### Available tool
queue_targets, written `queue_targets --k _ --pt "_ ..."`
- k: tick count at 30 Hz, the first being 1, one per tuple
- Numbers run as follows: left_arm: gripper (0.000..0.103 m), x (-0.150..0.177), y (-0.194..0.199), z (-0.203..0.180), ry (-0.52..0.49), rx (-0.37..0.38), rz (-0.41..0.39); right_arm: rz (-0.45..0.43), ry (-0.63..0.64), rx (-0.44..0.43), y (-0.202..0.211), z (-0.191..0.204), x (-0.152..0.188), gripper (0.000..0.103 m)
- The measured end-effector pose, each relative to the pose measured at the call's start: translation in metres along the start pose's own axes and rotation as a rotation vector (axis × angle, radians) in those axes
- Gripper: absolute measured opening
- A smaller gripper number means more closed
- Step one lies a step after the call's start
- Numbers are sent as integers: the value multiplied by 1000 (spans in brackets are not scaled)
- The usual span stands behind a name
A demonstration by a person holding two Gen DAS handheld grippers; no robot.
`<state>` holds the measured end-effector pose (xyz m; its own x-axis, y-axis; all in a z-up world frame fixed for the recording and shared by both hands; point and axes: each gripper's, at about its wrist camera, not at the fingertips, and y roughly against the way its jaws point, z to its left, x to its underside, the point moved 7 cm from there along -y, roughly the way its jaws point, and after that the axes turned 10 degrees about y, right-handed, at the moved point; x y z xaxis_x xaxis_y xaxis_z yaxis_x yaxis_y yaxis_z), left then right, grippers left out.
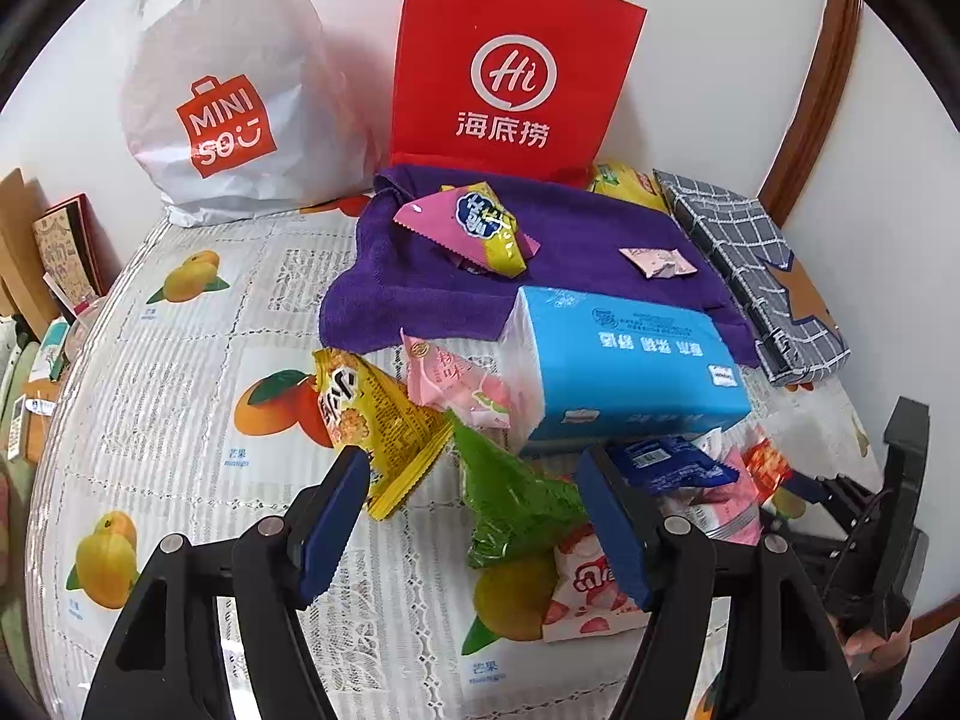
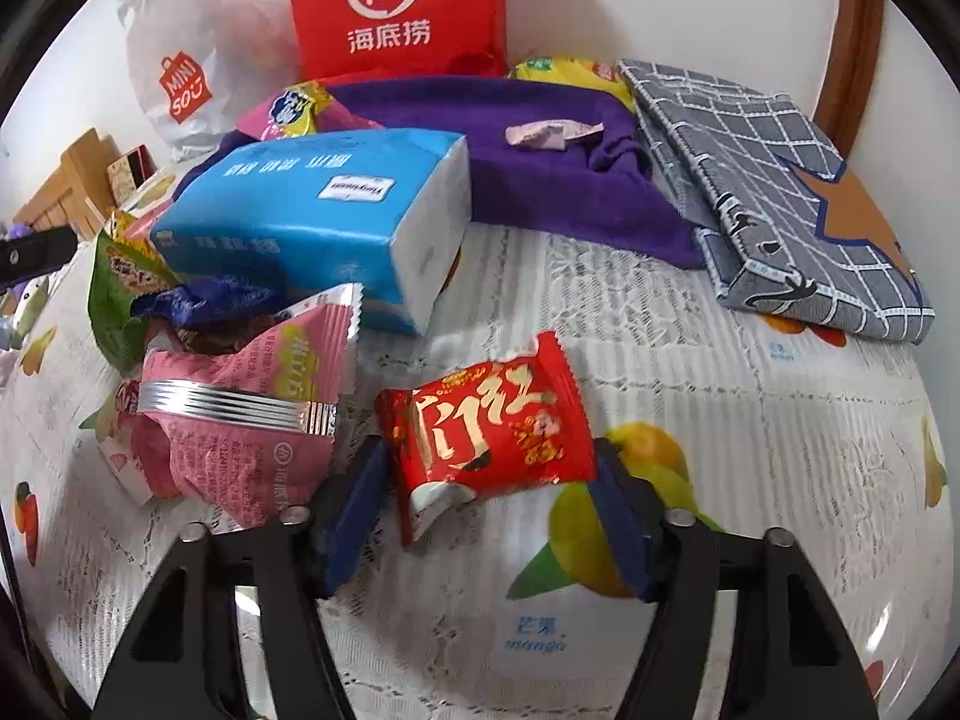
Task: Organize snacks
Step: 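Grasp the red gold-lettered packet with the right tool while the left tool approaches the green bag, then grasp and lift the green snack bag with the left tool while the right tool lifts the red packet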
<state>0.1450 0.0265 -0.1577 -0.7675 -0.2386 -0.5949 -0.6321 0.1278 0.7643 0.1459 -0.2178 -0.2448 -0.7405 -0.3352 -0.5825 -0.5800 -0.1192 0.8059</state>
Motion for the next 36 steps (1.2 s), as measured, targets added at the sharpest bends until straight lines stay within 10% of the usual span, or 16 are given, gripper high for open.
queue_targets --k 18,32,36 --pt "70 13 -45 -11 1 -25 93 -25 -84 -28 16 -30 13 51" --pt "48 18 -52 -12 15 14 129 -9 -25 -12 5 -23 11 78" --pt "47 18 -49 -10 1 7 121 -34 -5 -4 7 -18 10 58"
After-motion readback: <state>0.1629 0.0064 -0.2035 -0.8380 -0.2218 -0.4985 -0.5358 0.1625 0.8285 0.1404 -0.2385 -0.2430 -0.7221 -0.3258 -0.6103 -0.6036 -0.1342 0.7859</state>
